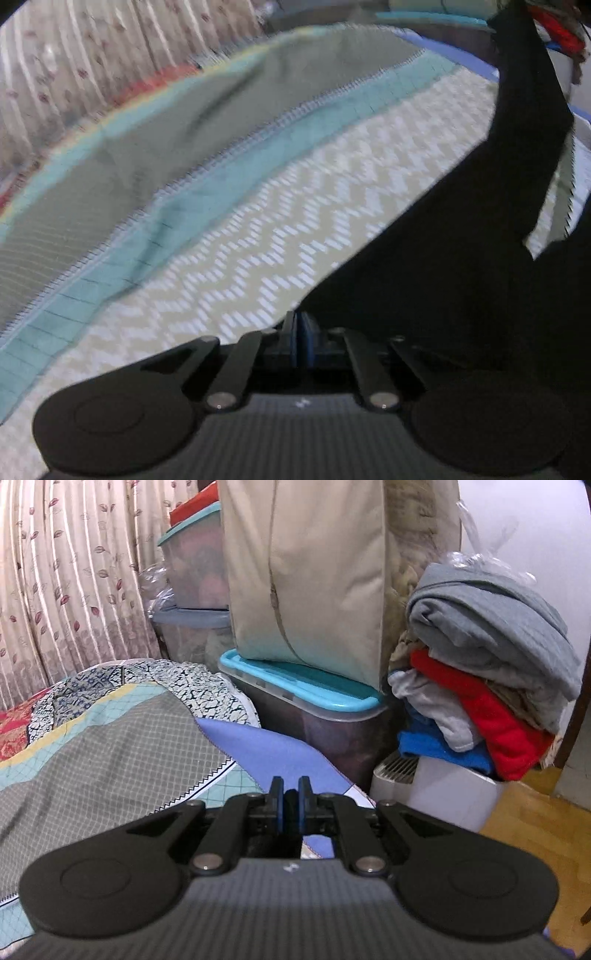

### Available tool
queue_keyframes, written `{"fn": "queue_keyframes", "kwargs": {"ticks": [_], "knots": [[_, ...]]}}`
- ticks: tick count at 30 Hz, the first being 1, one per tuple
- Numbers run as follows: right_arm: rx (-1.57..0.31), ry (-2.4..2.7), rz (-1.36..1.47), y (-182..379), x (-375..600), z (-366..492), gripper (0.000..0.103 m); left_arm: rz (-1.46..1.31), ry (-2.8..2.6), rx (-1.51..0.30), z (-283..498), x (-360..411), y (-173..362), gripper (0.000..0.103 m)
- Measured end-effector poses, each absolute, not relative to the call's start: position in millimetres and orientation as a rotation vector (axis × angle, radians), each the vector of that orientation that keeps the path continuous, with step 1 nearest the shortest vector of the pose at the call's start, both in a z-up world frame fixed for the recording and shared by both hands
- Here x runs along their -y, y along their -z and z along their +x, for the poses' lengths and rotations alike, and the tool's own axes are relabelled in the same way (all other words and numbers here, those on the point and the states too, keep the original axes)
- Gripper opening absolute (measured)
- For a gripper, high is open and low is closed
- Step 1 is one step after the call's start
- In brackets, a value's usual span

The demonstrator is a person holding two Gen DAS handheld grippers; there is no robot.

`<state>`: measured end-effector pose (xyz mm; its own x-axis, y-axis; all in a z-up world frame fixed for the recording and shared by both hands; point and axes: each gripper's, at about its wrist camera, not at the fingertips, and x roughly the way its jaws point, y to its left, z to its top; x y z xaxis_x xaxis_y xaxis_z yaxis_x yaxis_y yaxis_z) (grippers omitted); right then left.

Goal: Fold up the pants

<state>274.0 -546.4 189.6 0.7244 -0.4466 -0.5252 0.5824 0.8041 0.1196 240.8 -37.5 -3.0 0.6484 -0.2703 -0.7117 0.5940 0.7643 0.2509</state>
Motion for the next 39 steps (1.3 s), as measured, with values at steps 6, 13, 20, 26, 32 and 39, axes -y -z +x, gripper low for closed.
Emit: {"fn": "queue_keyframes", "kwargs": {"ticks": [6,13,20,26,32,39], "knots": [[-0.488,0.568,0.312,-190.3,550.0,271.6,0.010,0.333,0.397,-0.546,205.2,-6.7,-59.4,0.005],[-0.489,0.561,0.401,-197.6,567.9,261.7,0.010,0.022,0.192,-0.391,141.3,-82.8,-122.5,0.005],[-0.429,0.566,0.393,-224.7,570.8,224.3,0.002,-0.141,0.090,-0.379,99.1,-122.5,-137.8,0.005],[-0.553,0.329,0.315,-191.0,527.3,190.3,0.011,-0.136,0.063,-0.411,82.3,-124.1,-129.5,0.005],[-0.809,0.288,0.496,-82.8,518.7,174.5,0.044,-0.126,0.063,-0.414,78.7,-121.1,-130.6,0.005],[-0.851,0.307,0.882,-6.3,541.7,185.6,0.045,-0.110,0.052,-0.422,76.1,-115.8,-134.4,0.005]]}}
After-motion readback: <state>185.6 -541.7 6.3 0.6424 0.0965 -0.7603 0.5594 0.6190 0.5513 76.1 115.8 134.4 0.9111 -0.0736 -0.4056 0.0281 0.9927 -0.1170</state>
